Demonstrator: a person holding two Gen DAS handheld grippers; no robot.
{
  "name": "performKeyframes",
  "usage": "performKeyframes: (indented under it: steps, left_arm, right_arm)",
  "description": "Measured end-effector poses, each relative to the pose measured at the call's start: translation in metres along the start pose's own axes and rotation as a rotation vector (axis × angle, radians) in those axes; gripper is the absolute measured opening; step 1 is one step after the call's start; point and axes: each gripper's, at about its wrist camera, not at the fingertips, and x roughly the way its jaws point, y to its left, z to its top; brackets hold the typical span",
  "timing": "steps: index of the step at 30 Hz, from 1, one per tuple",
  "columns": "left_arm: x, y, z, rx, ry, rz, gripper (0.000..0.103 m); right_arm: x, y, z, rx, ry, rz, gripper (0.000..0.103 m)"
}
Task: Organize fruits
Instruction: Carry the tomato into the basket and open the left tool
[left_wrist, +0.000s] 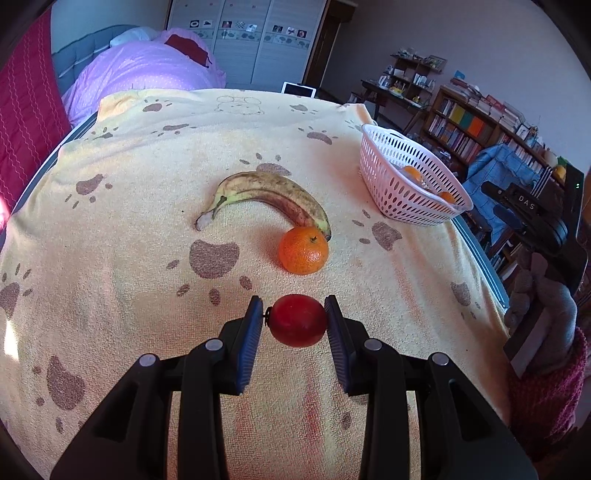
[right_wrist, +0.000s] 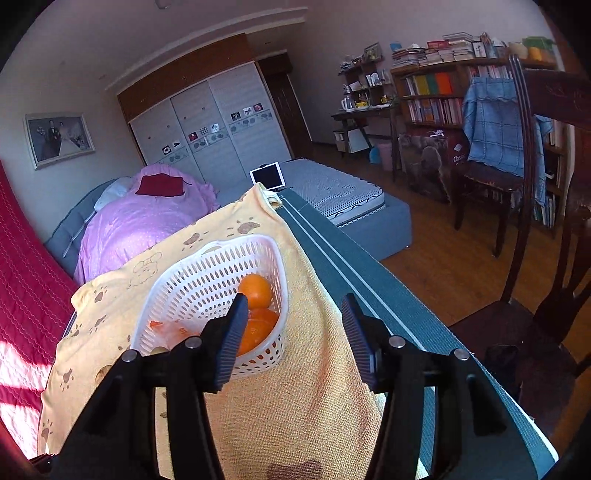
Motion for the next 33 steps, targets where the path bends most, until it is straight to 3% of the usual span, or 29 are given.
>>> performKeyframes:
  steps: [10,14,23,33]
  left_arm:
    - [0.011,-0.061,0.051,0.146,-0.070,-0.045,0.035]
    - [0.025,-0.089,0.071,0.218,-0.088,-0.068,0.035]
    - [0.074,-0.128,0.103,0.263,-0.037,-0.137,0.035]
    - [0.110,-0.153,0.118,0.286,-0.007,-0.159,0.035]
  right_arm:
    - [0.006,-0.003,-0.018,0.015,-0.009,-0.031,0.055]
    - [0.000,-0.007,-0.018,0.042,-0.053,-0.043,0.064]
    - [0.005,-0.016,-0.019,0.072,-0.036,-0.049,0.064]
    - [0.009,-0.015,-0.019,0.071,-0.026,-0.044,0.064]
